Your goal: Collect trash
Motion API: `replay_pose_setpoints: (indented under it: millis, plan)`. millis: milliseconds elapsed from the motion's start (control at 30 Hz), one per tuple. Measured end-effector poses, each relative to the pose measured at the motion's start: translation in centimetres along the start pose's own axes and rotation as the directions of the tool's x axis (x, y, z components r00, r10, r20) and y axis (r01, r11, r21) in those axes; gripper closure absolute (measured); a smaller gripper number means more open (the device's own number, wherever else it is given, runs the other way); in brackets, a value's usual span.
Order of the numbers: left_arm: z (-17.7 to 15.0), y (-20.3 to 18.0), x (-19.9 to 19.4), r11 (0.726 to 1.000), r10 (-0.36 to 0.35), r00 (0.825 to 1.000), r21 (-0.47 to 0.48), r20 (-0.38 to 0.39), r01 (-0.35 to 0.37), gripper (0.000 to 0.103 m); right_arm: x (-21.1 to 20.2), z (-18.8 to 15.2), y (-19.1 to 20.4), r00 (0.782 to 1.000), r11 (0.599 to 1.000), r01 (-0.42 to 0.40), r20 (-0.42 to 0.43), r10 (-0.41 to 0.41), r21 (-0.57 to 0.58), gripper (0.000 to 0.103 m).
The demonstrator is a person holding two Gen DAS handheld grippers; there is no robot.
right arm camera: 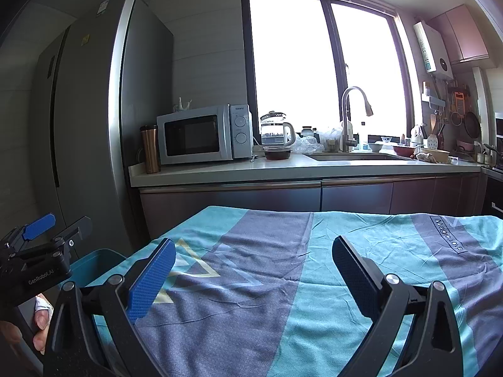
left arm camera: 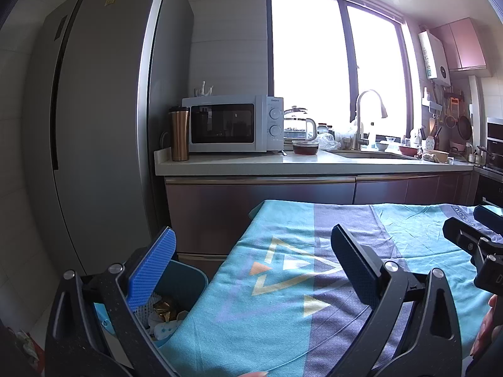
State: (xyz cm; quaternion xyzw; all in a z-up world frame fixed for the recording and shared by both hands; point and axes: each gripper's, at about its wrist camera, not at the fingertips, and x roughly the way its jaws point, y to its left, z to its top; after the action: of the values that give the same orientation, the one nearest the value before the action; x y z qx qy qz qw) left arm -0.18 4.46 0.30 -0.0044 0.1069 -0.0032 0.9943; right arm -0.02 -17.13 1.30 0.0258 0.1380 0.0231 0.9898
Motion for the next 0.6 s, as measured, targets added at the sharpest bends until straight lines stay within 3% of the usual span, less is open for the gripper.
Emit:
replay_pose_setpoints:
  millis: [600]
  plan:
    - [-0.04,-0.02,0.11,1.000,0.000,1.000,-0.002,0.000,0.000,0.006,-0.08,-0.01,-0.02,1.000,1.000,0.003,0.000,-0.003,0.001,0.007]
